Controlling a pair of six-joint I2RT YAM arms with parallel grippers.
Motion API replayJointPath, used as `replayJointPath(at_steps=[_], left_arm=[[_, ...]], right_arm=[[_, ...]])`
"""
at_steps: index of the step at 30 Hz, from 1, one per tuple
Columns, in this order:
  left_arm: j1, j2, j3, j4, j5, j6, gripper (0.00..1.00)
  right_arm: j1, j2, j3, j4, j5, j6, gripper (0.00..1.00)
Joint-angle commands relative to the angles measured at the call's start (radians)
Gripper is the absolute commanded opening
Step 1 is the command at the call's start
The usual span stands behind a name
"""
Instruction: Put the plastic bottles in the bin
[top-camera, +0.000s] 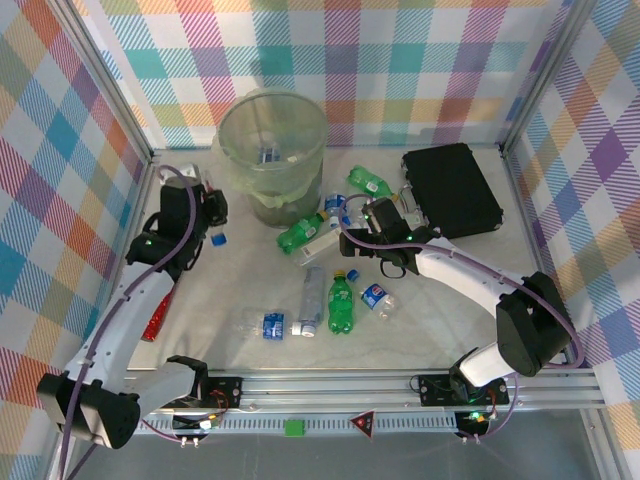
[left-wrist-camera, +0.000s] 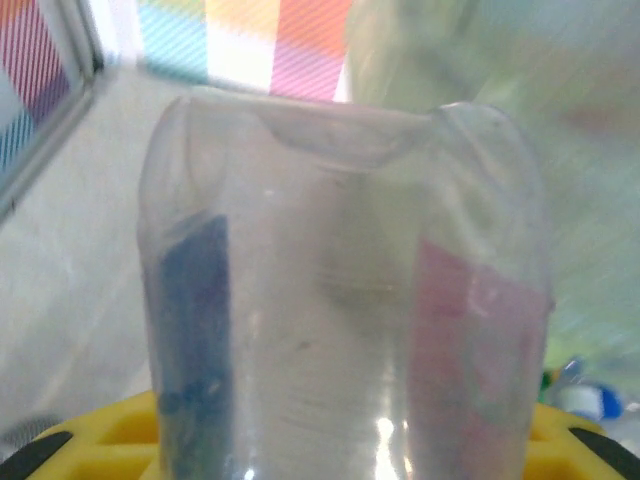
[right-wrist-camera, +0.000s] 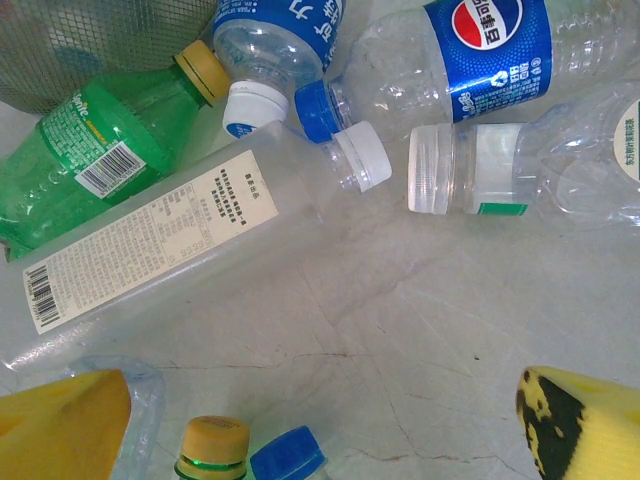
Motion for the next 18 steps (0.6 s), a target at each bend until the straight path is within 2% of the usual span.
replayJointPath(at_steps=[1, 5, 11, 18], left_arm=[[0.009, -0.001, 0.108, 0.118, 0.004, 0.113, 0.41], [0.009, 0.074, 0.228, 0.231, 0.126, 0.129, 0.41], [0.009, 0.269, 0.414, 0.291, 0.338, 0.061, 0.40], [0.009, 0.503, 0.578, 0.241, 0.467, 0.001, 0.39]], right_arm=[[0.005, -0.001, 0.020, 0.015, -0.006, 0.006, 0.99], [0.005, -0.019, 0.003, 0.021, -0.005, 0.006, 0.99], [0.005, -0.059, -0.019, 0.010, 0.012, 0.001, 0.99], [0.004, -0.099, -0.052, -0.009, 0.057, -0.008, 0.99]])
